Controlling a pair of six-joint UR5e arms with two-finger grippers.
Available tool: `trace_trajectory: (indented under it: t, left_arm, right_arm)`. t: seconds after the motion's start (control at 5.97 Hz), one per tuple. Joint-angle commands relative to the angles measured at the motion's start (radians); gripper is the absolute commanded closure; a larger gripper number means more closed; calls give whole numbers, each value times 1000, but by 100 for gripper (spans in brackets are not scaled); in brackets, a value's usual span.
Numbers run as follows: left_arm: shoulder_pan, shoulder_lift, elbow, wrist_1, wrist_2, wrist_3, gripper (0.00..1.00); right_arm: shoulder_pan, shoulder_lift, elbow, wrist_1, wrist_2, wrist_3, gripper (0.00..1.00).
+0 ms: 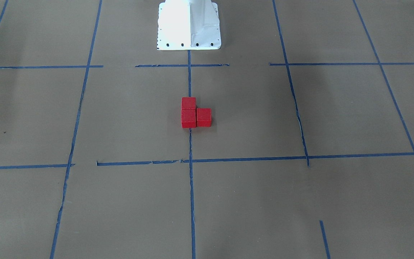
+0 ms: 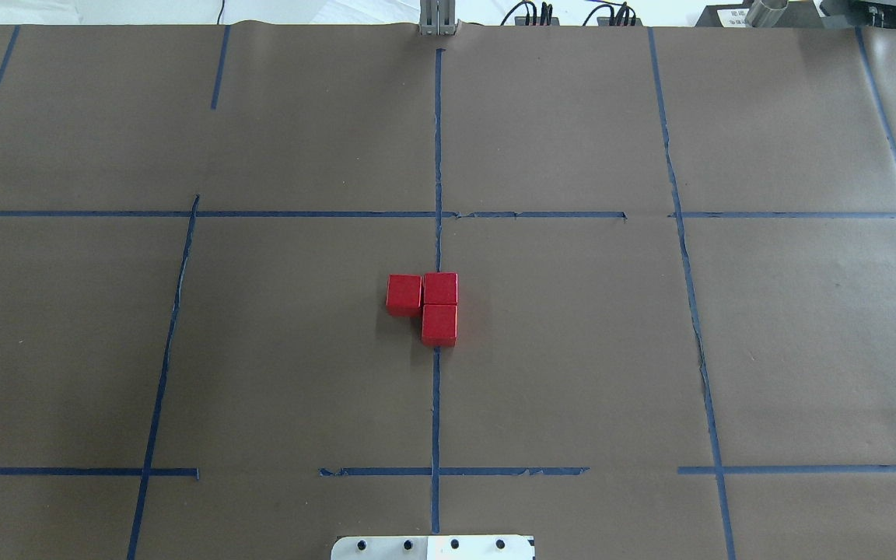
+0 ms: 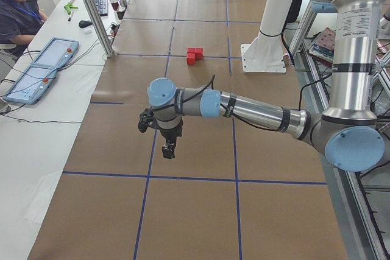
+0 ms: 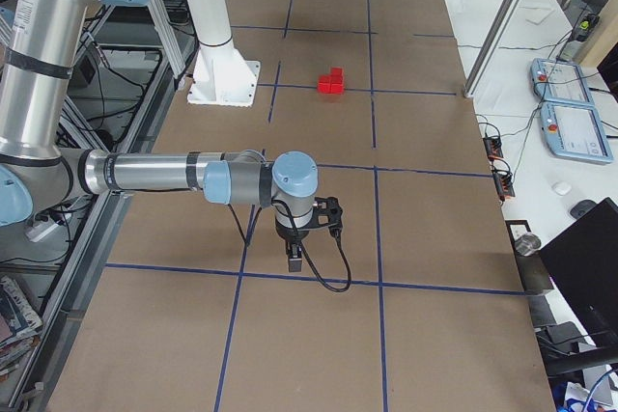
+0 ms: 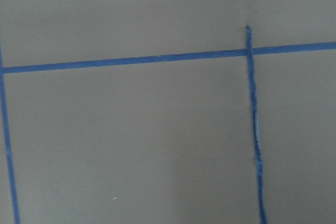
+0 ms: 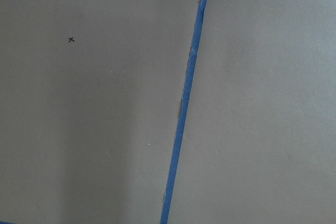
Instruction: Form red blocks into L shape at center
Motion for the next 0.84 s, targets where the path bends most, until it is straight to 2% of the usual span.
trace_trajectory:
  t: [0.0, 0.5, 0.67]
  left_arm:
    - [-26, 45, 47, -37, -2, -24, 0]
    - [-23, 38, 58, -40, -5, -23, 0]
    - [-23, 36, 62, -67, -42, -22, 0]
  right_arm:
    - [0, 0, 3, 0, 1, 0, 0]
    - [0, 0, 1, 0, 1, 0, 0]
    - [0, 0, -1, 0, 0, 0, 0]
